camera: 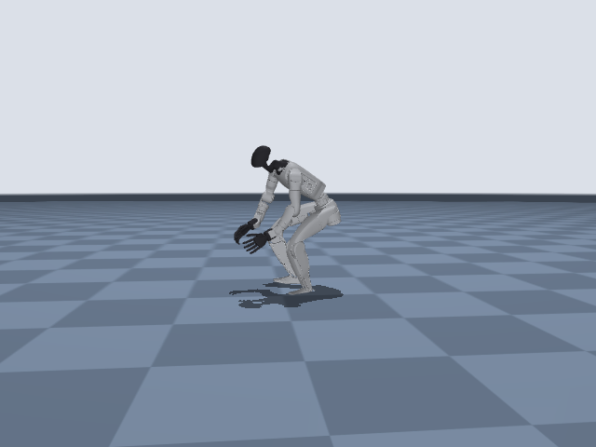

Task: Sport exercise

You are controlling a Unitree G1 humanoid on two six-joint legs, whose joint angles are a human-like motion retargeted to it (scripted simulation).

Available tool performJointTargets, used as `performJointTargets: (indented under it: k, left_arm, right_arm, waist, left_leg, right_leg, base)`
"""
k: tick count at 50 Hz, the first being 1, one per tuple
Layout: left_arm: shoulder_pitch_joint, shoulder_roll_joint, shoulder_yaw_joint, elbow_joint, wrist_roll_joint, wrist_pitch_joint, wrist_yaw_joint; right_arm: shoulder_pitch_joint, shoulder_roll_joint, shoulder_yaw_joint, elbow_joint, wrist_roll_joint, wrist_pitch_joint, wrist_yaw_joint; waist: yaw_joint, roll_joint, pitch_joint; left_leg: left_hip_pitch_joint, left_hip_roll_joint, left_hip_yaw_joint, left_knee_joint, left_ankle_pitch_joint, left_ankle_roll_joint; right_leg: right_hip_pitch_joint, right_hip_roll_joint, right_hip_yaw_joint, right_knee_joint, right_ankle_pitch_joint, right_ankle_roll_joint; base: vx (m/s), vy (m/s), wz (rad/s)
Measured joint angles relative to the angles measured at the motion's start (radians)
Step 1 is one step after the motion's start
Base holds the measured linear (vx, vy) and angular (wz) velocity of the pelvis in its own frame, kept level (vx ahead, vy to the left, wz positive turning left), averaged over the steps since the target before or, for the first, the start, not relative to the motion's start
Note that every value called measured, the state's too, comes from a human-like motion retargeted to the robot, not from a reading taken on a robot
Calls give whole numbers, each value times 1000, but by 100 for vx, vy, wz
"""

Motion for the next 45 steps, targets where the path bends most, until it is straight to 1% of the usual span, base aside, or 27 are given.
performJointTargets:
  k: [7, 12, 16, 21, 26, 30, 35, 37, 40, 42, 45]
  left_arm:
    - [-42, -100, 1, 222, -79, -1, 93]
    - [-55, -130, 3, 295, -102, -1, 139]
    - [-51, -137, 11, 323, -125, 3, 145]
    - [-48, -129, 19, 343, -159, 20, 87]
    - [-42, -82, 25, 300, -146, 50, -10]
    - [-15, -25, 30, 225, -98, 81, -99]
    - [53, 66, 56, 64, -2, 117, -212]
    - [145, 87, 74, -21, 34, 132, -260]
    - [301, 100, 111, -158, 70, 152, -335]
    - [395, 100, 142, -250, 87, 163, -387]
    - [522, 90, 192, -386, 98, 179, -474]
  right_arm:
    - [-37, 51, 32, 247, -39, -21, -110]
    - [-50, 64, 44, 324, -70, -30, -179]
    - [-51, 73, 47, 346, -73, -22, -187]
    - [-61, 63, 29, 348, -51, 12, -122]
    - [-62, 19, -6, 300, -29, 49, -22]
    - [-42, -24, -54, 232, -5, 82, 68]
    - [18, -82, -151, 107, 51, 112, 169]
    - [107, -86, -190, 49, 89, 122, 207]
    - [259, -86, -246, -45, 156, 134, 272]
    - [353, -86, -281, -116, 208, 140, 321]
    - [487, -85, -322, -233, 285, 151, 401]
  waist:
    - [-1, 10, 0]
    - [-8, 10, 0]
    - [-14, 10, 0]
    - [-17, 20, 0]
    - [-14, 41, 0]
    - [-9, 67, 0]
    - [-9, 106, 0]
    - [-11, 108, -59]
    - [-13, 111, -188]
    - [-14, 113, -261]
    - [-12, 118, -340]
  left_leg:
    - [0, -63, -36, -69, 13, -18]
    - [0, -87, -58, -76, 8, -28]
    - [0, -86, -68, -52, -5, -27]
    - [0, -60, -68, -19, -27, -13]
    - [0, -17, -54, 3, -39, 8]
    - [0, 18, -43, 7, -42, 26]
    - [1, 40, -35, -11, -32, 38]
    - [29, 39, -12, -54, -19, 36]
    - [69, 28, 23, -134, 19, 22]
    - [99, 14, 41, -190, 58, 3]
    - [165, -10, 50, -265, 129, -36]
  right_leg:
    - [0, -17, -15, -41, 28, 38]
    - [0, -29, -18, -40, 16, 46]
    - [0, -33, -16, -20, 8, 45]
    - [0, -28, -18, 4, 17, 38]
    - [0, -16, -24, 11, 37, 23]
    - [0, -5, -34, 5, 52, 7]
    - [0, 11, -37, -19, 59, -14]
    - [0, 22, -23, -47, 65, -21]
    - [0, 35, -4, -101, 73, -29]
    - [4, 40, 6, -136, 75, -37]
    - [57, 46, 8, -196, 74, -45]
  base:
    - [14, 6, 3]
    - [11, 2, 1]
    - [2, 0, -1]
    - [-3, 0, -12]
    - [-10, -1, -23]
    - [-10, -3, -21]
    - [-5, -5, -12]
    - [2, -6, -6]
    - [7, -7, 6]
    - [9, -9, 17]
    - [11, -10, 20]
